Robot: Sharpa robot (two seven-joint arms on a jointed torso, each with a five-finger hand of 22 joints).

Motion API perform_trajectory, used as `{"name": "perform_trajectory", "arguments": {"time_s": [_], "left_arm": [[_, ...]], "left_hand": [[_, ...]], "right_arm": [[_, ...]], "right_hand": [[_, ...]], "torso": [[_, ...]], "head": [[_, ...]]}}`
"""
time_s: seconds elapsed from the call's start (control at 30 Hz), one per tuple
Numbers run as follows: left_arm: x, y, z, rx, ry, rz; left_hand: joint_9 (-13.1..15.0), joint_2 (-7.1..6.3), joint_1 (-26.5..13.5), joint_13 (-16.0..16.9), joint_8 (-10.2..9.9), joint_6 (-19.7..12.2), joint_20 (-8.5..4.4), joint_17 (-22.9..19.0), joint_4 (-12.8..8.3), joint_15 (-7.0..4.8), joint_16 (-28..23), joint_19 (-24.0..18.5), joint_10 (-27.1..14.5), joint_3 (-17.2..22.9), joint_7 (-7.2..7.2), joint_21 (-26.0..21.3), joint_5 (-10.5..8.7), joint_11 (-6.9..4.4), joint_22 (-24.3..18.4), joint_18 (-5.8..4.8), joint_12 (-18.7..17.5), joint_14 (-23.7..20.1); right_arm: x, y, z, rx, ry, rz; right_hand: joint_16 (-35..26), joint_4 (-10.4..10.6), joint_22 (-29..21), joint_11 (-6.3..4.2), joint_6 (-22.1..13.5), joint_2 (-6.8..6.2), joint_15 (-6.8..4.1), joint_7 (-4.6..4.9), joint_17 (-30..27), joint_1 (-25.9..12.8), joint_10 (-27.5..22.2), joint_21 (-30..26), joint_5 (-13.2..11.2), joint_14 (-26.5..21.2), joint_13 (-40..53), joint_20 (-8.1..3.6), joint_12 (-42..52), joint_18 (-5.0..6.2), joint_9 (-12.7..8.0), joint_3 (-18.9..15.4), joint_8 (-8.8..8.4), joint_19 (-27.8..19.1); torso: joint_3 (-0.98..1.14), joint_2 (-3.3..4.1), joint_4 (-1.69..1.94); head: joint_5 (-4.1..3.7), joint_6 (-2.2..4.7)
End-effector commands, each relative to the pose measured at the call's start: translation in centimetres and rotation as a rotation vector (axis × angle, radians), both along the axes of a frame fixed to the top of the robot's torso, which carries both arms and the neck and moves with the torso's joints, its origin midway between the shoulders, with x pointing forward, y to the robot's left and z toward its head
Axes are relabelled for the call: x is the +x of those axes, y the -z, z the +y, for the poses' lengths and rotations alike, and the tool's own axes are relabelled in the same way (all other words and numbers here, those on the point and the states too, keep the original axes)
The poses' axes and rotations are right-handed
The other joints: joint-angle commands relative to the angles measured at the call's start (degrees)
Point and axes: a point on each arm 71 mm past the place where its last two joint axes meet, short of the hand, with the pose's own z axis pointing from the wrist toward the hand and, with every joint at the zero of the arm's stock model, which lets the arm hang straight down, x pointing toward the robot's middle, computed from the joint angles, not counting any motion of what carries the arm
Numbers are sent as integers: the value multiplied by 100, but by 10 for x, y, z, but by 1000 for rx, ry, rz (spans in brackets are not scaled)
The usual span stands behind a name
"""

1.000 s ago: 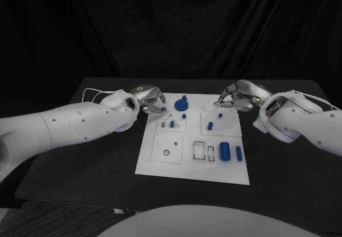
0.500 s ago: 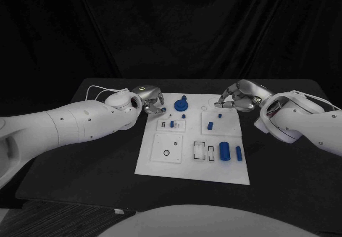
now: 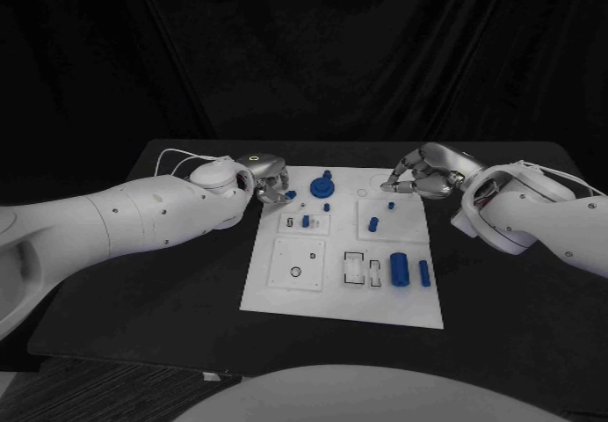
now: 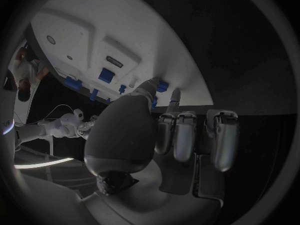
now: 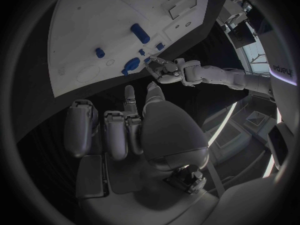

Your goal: Assemble the parts on the task board

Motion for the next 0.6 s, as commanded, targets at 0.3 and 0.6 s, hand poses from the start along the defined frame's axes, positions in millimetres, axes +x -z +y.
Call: {"name": "perform_trajectory", "arguments": {"time_s": [0.3,0.6], "left_arm": [[-2,4,-5,-4,81,6],[-2,4,-6,-17,119,-2]], "left_hand": [[72,111,333,1447,99,285,-41,1535,-330,-14,58,446,597,301,-70,-54,343,-38,1491,31,15,585],[70,129,479,1447,95,461,-49,1535,-513,-17,58,424,597,513,-88,-88,466,-45,1480,39,15,585]], "right_arm": [[0,2,0,-5,2,10],[-1,3,0,-8,2,17]], "right_hand": [[-88,-2,1128,-13,8,180,-46,10,814,206,638,-105,-37,486,1329,-13,-82,111,73,2,-88,-26],[-89,6,1125,-12,9,183,-45,11,810,201,638,-115,-40,485,1329,-12,-82,113,73,2,-89,-31]], "torso": [[-2,8,1],[-1,0,2]], "head": [[3,-1],[13,-1]]}}
